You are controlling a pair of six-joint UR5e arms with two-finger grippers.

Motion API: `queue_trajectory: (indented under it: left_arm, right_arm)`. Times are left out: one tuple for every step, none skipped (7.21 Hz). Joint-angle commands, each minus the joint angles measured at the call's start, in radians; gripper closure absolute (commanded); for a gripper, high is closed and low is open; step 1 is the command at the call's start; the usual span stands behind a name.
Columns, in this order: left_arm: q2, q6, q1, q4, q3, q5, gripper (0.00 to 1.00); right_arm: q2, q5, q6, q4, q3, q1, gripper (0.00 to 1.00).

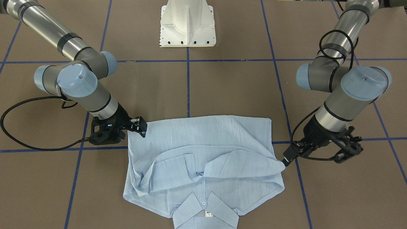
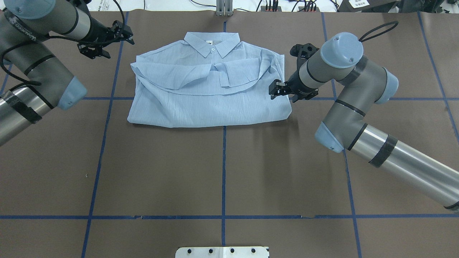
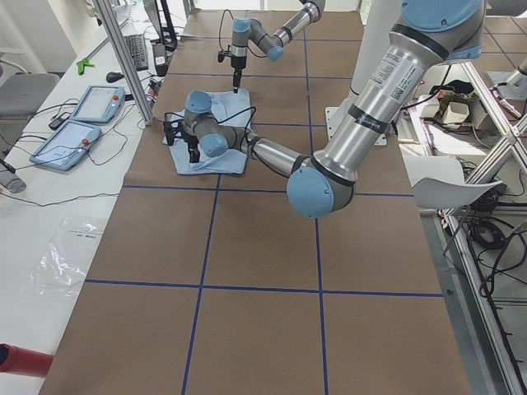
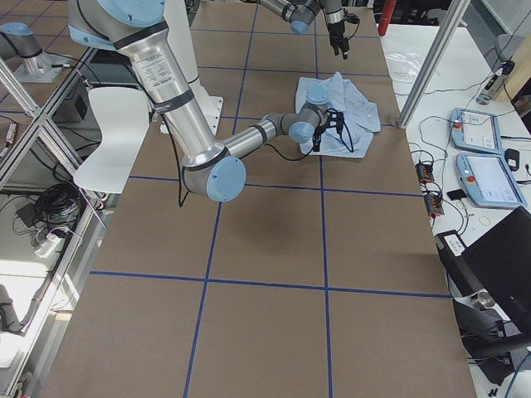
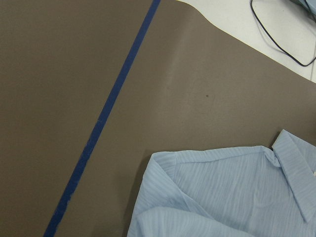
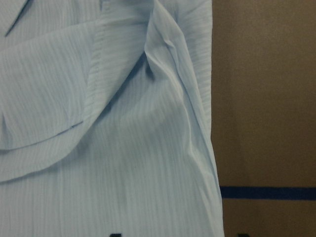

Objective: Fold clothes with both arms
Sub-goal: 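Lower the right gripper to the folded shirt's side edge and grasp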

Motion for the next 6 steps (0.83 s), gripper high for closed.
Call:
queue_trajectory:
  left_arm:
    - [0.006,-0.003,-0.002,0.0,-0.012,0.0,0.0]
    - [0.006,-0.003,-0.003,0.0,-0.014,0.0,0.0]
    - [0.006,-0.005,-0.005,0.002,-0.014,0.0,0.0]
    - [0.006,-0.003,-0.009,0.002,-0.014,0.0,0.0]
    - [0.006,-0.003,-0.011,0.002,-0.014,0.0,0.0]
    - [0.006,-0.003,-0.011,0.002,-0.014,0.0,0.0]
  right_arm:
    - [-0.017,-0.001,-0.012,-0.002,-0.007,-0.019,0.54]
    - [-0.02,0.004,-0.015,-0.002,-0.007,-0.018,0.61]
    - [-0.021,0.01,-0.018,-0.002,0.001,-0.015,0.75]
    - [-0.023,0.013,-0.018,0.001,0.01,-0.01,0.93]
    - [-0.024,0.013,-0.016,-0.001,0.022,-0.01,0.99]
    - [-0.024,0.013,-0.016,-0.001,0.027,-0.01,0.99]
